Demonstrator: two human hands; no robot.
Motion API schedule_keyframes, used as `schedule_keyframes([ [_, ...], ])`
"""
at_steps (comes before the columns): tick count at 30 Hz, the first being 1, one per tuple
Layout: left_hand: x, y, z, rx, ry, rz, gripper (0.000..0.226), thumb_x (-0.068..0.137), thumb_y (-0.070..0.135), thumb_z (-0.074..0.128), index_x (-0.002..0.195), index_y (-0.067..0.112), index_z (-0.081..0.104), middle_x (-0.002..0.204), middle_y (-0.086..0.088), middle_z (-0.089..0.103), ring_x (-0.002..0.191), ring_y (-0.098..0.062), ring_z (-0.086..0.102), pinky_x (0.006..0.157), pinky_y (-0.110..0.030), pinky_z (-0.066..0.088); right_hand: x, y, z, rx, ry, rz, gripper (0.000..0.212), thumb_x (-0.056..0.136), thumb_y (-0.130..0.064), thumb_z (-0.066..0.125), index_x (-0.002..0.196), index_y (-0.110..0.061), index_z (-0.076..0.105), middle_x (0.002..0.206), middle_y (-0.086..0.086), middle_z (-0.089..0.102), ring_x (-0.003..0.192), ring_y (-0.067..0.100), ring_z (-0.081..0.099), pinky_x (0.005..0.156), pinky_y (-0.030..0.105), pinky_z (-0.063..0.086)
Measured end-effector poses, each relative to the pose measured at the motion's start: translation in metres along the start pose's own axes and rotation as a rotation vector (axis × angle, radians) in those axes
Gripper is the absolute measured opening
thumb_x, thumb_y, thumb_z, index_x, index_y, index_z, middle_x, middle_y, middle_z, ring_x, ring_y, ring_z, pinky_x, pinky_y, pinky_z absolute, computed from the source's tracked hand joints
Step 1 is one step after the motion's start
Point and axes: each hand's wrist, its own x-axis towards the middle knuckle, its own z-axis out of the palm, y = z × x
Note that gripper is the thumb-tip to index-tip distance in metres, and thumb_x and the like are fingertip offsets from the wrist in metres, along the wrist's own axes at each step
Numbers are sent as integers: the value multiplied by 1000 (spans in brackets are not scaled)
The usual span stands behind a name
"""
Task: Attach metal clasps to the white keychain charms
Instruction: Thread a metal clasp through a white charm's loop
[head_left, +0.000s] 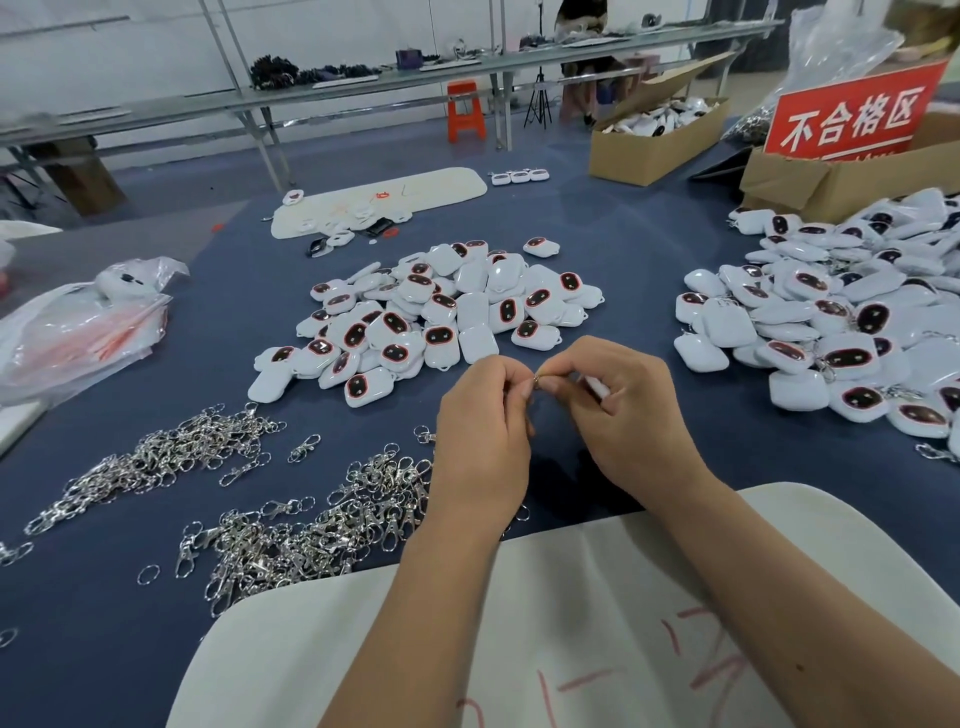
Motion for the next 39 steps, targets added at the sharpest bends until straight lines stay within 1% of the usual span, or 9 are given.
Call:
schedule_keyframes([
  [6, 0, 0, -1, 21, 13, 22, 15, 100, 12, 53, 88, 21, 59, 73, 5, 59, 71, -22, 61, 66, -45, 51, -1, 0, 1, -82, 48, -98, 13, 96, -2, 71, 91, -11, 80, 83, -3, 71, 79, 20, 65, 71, 36, 52],
  [10, -1, 4, -1, 61, 55, 84, 14, 98, 13, 56, 89, 22, 59, 78, 12, 60, 76, -10, 59, 67, -27, 47, 0, 2, 1, 211, -15, 139, 17, 98, -5, 70, 90, -16, 81, 79, -9, 74, 67, 6, 60, 68, 16, 46],
  [13, 0, 5, 0, 68, 75, 116, 14, 98, 10, 56, 89, 21, 58, 79, 14, 59, 76, -7, 57, 66, -16, 41, 3, 2, -1, 342, -91, 250, 21, 101, -9, 67, 88, -19, 80, 81, 0, 74, 60, 14, 50, 60, 23, 43],
  [16, 0, 5, 0, 54, 58, 134, 14, 100, 10, 54, 90, 19, 58, 78, 12, 59, 75, -10, 58, 66, -20, 42, 3, 0, -5, 400, -101, 262, 19, 101, -8, 67, 90, -16, 80, 82, 4, 74, 61, 9, 52, 59, 18, 46],
  [23, 1, 4, -2, 12, 12, 114, 14, 98, 8, 57, 90, 17, 62, 77, 11, 60, 74, -12, 60, 67, -23, 46, -1, -3, -1, 50, 25, 36, 15, 96, 1, 71, 88, -9, 79, 77, -8, 69, 73, 13, 62, 70, 24, 47],
  [26, 1, 4, -3, -12, 7, 81, 15, 99, 9, 57, 89, 18, 63, 75, 9, 62, 72, -14, 62, 66, -23, 47, 0, -3, -3, -87, 40, -90, 14, 97, 0, 71, 90, -9, 79, 79, -2, 68, 74, 21, 64, 68, 40, 51],
  [33, 0, 3, -6, -22, -16, 43, 20, 98, 10, 57, 83, 21, 63, 66, 9, 62, 65, -14, 61, 61, -20, 46, 1, 1, -4, -292, 42, -226, 17, 102, -5, 66, 91, -10, 78, 80, 3, 66, 69, 25, 61, 60, 42, 50],
  [36, 0, 5, -6, -9, 12, 85, 19, 96, 13, 58, 80, 24, 61, 70, 8, 62, 68, -15, 60, 61, -24, 46, -2, 0, -2, -118, 66, -143, 15, 101, -4, 67, 93, -10, 79, 83, -2, 72, 74, 16, 66, 68, 30, 51],
  [39, 0, 6, -4, 14, 38, 108, 19, 95, 10, 60, 82, 23, 62, 75, 12, 63, 73, -11, 61, 63, -17, 43, -1, 1, -1, 191, -5, 138, 16, 100, -6, 68, 91, -14, 79, 80, -4, 74, 61, 9, 59, 61, 24, 48],
])
